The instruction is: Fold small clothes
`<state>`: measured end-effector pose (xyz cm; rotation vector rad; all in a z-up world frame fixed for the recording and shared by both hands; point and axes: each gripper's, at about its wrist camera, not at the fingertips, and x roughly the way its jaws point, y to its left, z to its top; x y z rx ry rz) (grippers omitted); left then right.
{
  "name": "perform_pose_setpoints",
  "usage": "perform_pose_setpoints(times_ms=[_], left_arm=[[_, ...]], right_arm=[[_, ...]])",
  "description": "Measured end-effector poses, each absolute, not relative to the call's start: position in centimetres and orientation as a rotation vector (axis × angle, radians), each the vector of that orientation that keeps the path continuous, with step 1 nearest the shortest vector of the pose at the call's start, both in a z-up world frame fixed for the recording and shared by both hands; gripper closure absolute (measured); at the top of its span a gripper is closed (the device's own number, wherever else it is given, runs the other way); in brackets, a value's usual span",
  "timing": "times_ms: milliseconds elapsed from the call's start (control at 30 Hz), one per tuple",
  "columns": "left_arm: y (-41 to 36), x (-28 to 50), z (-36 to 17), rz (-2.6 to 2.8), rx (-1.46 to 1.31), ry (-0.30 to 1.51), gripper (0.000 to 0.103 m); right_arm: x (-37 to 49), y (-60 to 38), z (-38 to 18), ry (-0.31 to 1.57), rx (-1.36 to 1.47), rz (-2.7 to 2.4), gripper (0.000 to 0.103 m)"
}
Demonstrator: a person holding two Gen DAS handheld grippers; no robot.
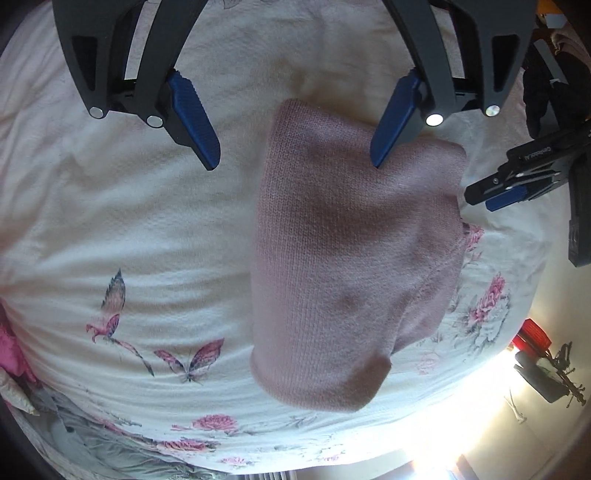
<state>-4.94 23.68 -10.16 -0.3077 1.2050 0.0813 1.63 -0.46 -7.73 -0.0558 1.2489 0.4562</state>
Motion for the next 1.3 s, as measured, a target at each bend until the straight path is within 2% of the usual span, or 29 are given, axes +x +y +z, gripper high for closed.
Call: perform_pose_setpoints(times_ms=[133, 233, 800, 1300], left_arm=[[23.8, -6.0, -8.9, 0.131, -0.268, 1.205, 0.023], [23.4, -6.7, -8.1, 0.167, -0.258, 1.201, 0.019], [21.4, -8.5, -6.3, 0.206, -0.217, 1.18, 0.019], [20.5, -8.3, -6.6, 0.189, -0.19, 1.187, 0.019]], right_arm=[[1.2, 0.0, -6.9, 1.196, -0.187, 0.33, 0.008], [0.9, 0.2, -6.0, 1.166, -0.223, 0.305, 0.004], [-1.1, 0.7, -3.4, 1.153, -0.216, 0.282, 0.004], [-1.4, -0.7, -4.0, 1.187, -0.183, 0.236, 0.004]])
